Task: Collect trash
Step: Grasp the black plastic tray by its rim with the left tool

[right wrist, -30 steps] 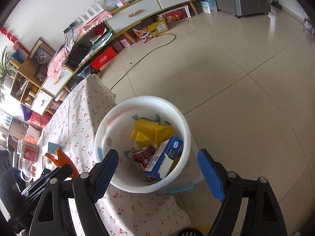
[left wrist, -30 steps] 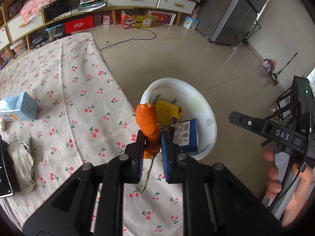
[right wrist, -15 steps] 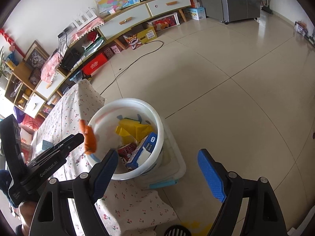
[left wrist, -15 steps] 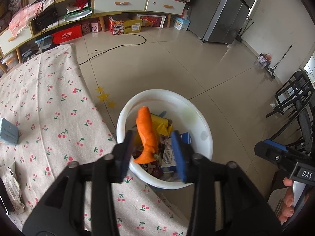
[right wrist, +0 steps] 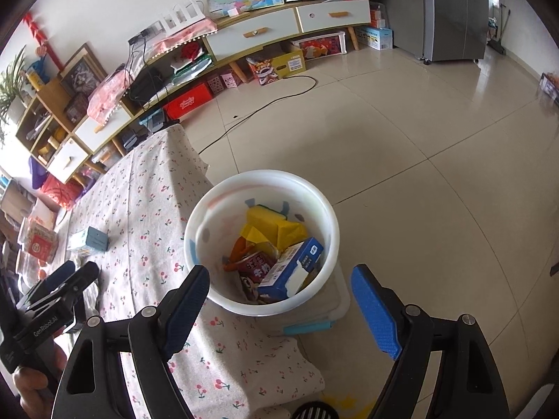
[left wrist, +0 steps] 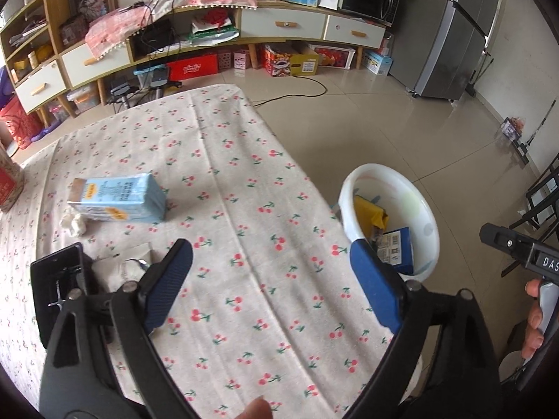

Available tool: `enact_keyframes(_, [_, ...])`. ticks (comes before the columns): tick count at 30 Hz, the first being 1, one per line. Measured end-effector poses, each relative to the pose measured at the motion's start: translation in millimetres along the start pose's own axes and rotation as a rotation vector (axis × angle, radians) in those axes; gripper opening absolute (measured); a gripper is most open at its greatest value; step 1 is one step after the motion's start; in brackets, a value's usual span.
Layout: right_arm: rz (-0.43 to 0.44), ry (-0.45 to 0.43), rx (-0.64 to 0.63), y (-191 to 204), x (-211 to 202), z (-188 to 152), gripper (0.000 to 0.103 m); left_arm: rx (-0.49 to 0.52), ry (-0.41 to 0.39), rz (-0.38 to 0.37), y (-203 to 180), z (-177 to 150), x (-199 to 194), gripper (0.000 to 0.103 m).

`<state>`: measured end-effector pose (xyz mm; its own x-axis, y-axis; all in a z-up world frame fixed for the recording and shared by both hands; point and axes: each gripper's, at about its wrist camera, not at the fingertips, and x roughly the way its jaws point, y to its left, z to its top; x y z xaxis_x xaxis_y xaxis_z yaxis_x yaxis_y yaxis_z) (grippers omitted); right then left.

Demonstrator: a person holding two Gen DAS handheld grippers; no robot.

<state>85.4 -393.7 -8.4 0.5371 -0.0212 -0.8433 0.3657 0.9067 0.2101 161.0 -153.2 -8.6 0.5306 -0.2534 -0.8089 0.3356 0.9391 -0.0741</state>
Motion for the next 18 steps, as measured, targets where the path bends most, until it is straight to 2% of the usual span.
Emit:
enact_keyframes(8, [-0.019,0.011,-0.119,51.8,9.1,-6.3,0.085,-0.054,0.014,0.093,70.9,-20.4,-30.1,0.101])
enact_keyframes(18, [-0.034,0.041,-0.238,111.2,25.5,-20.1,0.085,-0.087,0.001,0.214,151.1,-38.1,-56.3,0.102])
